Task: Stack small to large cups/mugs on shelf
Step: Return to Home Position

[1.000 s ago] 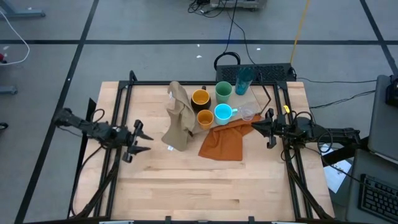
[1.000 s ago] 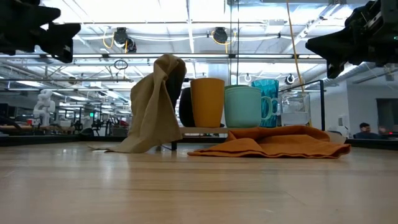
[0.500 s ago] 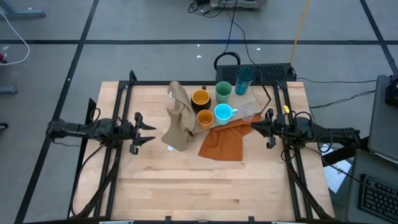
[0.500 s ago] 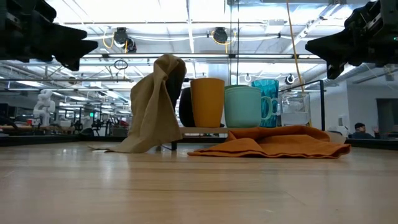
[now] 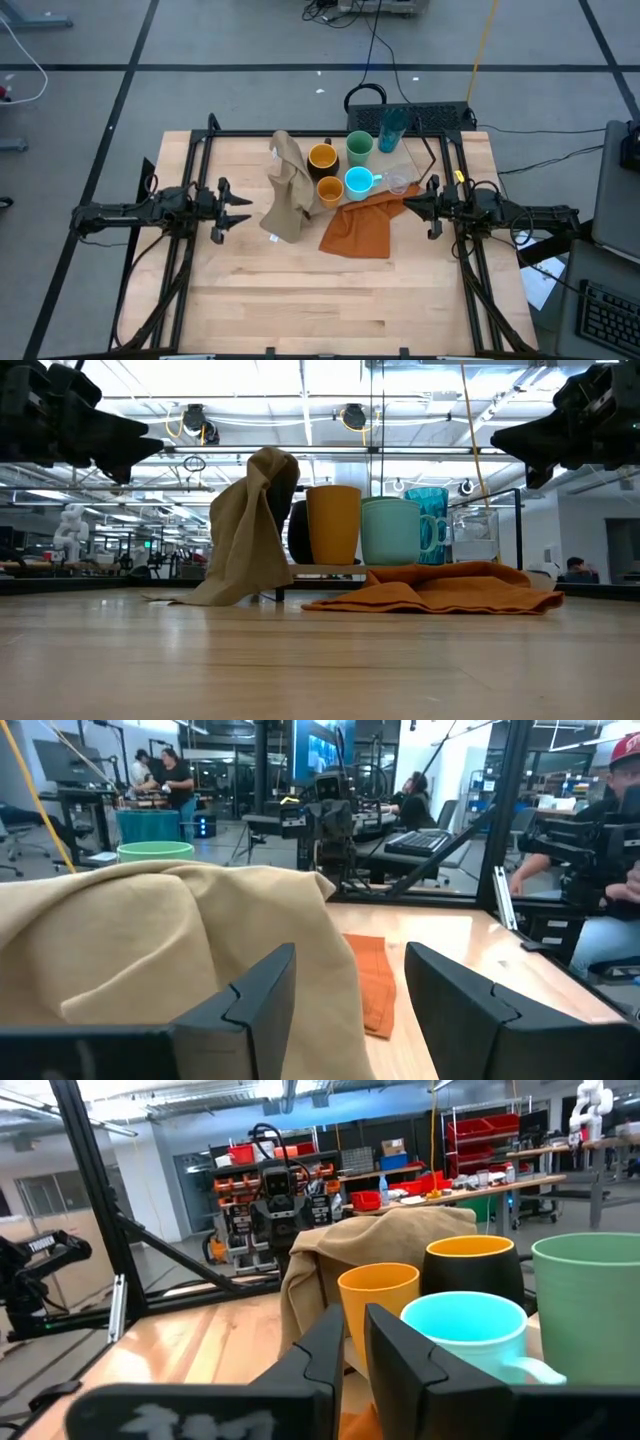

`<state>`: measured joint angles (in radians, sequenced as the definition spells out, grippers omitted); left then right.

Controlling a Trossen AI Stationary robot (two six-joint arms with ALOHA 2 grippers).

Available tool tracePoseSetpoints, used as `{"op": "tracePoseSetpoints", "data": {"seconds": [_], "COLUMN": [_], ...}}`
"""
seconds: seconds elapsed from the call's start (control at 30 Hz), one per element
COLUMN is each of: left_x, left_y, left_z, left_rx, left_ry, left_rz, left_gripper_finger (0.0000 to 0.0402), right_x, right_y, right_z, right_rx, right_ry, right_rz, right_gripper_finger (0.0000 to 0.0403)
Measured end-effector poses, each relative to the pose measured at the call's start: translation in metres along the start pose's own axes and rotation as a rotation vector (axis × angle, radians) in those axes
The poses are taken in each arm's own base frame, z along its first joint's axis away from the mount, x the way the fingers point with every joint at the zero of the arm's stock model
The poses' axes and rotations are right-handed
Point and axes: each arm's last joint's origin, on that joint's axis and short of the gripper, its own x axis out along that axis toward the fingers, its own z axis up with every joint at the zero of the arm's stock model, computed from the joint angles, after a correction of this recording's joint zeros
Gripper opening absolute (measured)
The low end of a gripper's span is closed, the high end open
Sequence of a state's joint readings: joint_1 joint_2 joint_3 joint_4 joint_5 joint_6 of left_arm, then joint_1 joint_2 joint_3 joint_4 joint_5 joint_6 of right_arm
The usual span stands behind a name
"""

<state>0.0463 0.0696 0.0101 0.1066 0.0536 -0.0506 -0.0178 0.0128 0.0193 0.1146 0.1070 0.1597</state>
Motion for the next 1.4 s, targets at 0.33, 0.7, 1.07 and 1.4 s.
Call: {"op": "tracePoseSetpoints", "data": {"seconds": [0.33,0.7,1.07,1.4], "left_x": [-0.0001,0.0001,0.0001,0.0001], "left_y": [0.0010,0.0012,0.0011,0.0008], "left_z": [-0.0026,-0.0029,-0.0013,0.0001], "left_rx": [-0.058,-0.074,-0.055,-0.029], "left_ry": [0.025,0.028,0.012,-0.002], "left_rz": [0.032,0.038,0.037,0.027], "left_gripper_finger": [0.0191,0.0164,0.0005,0.0005], "right_x": [0.0000,0.0000,0.0000,-0.0003], "right_y": [0.0001,0.0002,-0.0001,0.0006], "right_z": [0.0000,-0.0003,-0.0014,-0.0068], "right_rx": [-0.074,-0.078,-0.148,-0.088], "right_ry": [0.000,0.004,0.015,0.075], "right_rz": [0.003,0.007,0.004,0.050], "right_gripper_finger": [0.0036,0.0009,0.0000,0.0000]}}
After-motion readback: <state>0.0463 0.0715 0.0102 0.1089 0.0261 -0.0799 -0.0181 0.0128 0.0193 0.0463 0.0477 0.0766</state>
